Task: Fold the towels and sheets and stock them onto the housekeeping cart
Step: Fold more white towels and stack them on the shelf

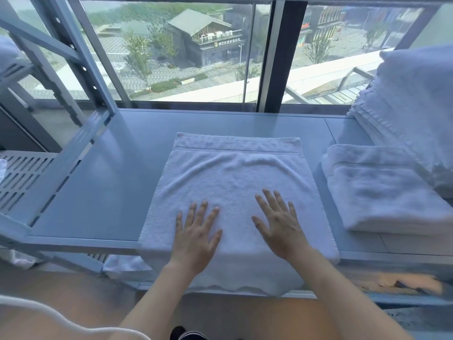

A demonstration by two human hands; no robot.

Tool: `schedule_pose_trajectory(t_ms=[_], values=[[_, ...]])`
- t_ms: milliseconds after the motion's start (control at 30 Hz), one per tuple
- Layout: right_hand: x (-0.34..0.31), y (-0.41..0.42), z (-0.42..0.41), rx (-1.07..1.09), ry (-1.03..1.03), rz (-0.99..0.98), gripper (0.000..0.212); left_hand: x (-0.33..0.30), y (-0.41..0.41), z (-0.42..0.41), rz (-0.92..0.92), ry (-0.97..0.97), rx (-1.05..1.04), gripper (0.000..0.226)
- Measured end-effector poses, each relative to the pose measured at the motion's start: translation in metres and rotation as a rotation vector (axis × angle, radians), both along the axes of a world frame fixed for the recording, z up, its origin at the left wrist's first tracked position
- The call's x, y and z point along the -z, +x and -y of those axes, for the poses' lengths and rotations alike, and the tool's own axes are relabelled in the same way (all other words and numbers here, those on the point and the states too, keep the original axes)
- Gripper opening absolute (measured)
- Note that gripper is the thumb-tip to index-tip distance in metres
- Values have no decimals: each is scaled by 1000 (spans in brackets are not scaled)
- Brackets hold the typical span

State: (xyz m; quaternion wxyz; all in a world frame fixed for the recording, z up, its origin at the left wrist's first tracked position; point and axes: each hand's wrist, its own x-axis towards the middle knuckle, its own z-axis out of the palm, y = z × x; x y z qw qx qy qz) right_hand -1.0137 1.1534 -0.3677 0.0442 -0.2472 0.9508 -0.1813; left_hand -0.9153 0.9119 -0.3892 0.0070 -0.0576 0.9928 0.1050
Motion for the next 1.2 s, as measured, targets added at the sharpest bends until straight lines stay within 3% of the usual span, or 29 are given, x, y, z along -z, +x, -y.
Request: schedule_pose_trajectory(t_ms=[233,867,1100,1200], values=[[23,29,-55,36,190,11,70,8,8,-1,11,-31,-2,67],[11,-102,-18,52,185,24,65,-5,-117,25,46,28,-31,65],[12,-106,-16,63,177,22,65,-11,-126,25,73,-8,-17,64],[11,-106,-16,65,175,24,65,-20,-107,2,-10,7,11,64]])
